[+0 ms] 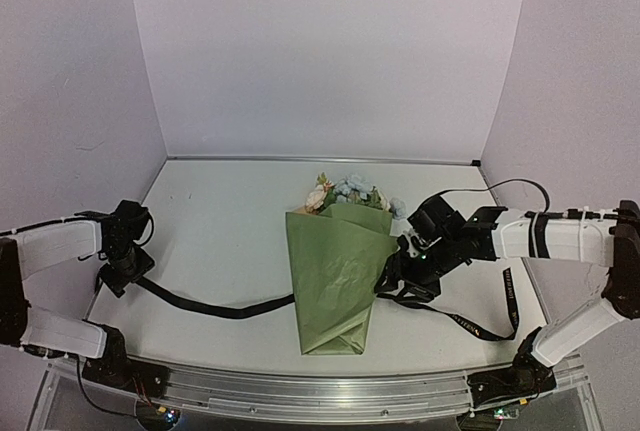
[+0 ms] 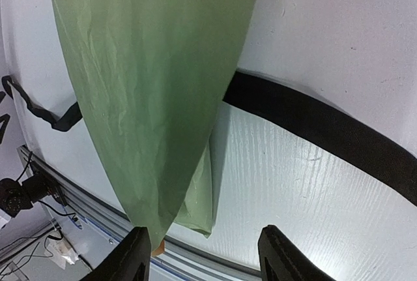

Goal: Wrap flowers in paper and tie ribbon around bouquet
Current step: Pick up the left side of the ribbon at the center of the board.

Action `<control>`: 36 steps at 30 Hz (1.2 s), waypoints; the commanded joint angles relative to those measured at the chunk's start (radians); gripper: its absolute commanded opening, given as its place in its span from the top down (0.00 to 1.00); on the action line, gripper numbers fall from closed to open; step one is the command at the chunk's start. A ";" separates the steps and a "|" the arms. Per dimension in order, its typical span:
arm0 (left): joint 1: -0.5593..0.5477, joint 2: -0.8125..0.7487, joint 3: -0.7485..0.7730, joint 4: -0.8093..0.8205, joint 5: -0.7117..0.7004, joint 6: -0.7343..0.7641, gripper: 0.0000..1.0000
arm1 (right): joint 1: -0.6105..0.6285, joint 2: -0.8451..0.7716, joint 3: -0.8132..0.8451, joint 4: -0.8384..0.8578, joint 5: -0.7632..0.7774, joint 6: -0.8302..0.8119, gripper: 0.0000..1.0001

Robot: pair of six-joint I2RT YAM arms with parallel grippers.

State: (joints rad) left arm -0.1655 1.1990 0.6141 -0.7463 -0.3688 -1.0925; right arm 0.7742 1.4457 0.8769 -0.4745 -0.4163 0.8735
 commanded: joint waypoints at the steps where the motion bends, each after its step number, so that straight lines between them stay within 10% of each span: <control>1: 0.111 0.108 0.042 0.189 0.022 0.105 0.27 | 0.005 0.015 0.044 -0.015 -0.011 -0.034 0.40; 10: 0.237 0.336 0.134 0.309 0.055 0.167 0.33 | 0.004 0.004 0.045 -0.019 -0.004 -0.061 0.37; 21: 0.241 0.385 0.158 0.364 0.110 0.204 0.99 | -0.009 -0.099 -0.005 -0.083 0.134 -0.085 0.28; 36: 0.175 0.213 0.234 0.397 0.254 0.336 1.00 | -0.018 -0.332 -0.228 -0.290 0.661 0.226 0.02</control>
State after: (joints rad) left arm 0.0565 1.4734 0.7913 -0.3818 -0.1617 -0.8147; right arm 0.7616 1.1384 0.6954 -0.6826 0.0643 0.8949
